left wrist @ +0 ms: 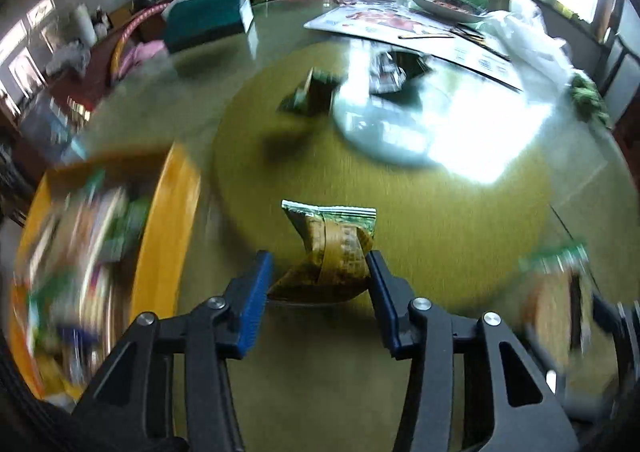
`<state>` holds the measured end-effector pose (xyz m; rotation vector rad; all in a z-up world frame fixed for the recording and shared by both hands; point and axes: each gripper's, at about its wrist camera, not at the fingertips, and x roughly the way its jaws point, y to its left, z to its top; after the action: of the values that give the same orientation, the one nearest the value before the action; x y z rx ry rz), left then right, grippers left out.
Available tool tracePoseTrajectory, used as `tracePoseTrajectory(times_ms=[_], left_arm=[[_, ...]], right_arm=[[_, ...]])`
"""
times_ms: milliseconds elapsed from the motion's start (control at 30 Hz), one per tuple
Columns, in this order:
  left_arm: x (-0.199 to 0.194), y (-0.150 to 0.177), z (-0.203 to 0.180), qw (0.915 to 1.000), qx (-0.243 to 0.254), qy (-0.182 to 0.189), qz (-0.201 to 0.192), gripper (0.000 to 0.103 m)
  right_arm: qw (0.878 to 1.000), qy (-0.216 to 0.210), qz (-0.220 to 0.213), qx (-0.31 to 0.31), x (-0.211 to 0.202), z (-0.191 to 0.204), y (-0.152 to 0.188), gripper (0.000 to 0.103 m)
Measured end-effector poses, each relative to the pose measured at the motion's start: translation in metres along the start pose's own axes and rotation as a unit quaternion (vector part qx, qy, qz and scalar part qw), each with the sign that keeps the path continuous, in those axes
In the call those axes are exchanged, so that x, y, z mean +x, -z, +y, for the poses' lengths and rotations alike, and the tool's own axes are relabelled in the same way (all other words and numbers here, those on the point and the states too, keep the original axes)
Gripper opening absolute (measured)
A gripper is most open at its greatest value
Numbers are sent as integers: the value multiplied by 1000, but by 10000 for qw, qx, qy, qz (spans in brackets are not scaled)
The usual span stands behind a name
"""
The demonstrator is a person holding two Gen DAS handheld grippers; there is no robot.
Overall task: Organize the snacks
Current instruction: 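Grasp a round biscuit pack with the right tool while the left tool grasps a small wrapped snack, then carry both packets into the yellow tray and open both tools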
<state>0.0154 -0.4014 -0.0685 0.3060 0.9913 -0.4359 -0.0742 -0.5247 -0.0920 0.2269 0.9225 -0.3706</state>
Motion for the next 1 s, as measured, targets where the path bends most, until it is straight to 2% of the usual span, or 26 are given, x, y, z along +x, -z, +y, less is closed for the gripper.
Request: tracePoseTrajectory(times_ms=[133,267,300,467,567,667,1000], left_arm=[[-31,53,13,9987,-155,466,-153,49],[-48,82,19,9981,-103,480,-373,49],[-53,87,22,9973,-155,579,-432,49],[-64,95,31,9967,-157,470,-647,49],[-63,96,33,9969,-117,337,-694,49],[-67,98,37,9959,-236,494,-715,49],[-85,101,41,9941,-275,459,-941,49]], right_arm=[[10000,9,-29,33,-6,4,9,76],[10000,28,-87,19,-12,16,17,76],[10000,31,-84,21,-12,18,17,76],[9999,-47,-141,53,-16,27,22,76],[9994,-260,-178,135,-18,31,22,76],[9992,-332,-211,111,-22,39,23,76],[9979,-467,-437,57,-40,50,23,76]])
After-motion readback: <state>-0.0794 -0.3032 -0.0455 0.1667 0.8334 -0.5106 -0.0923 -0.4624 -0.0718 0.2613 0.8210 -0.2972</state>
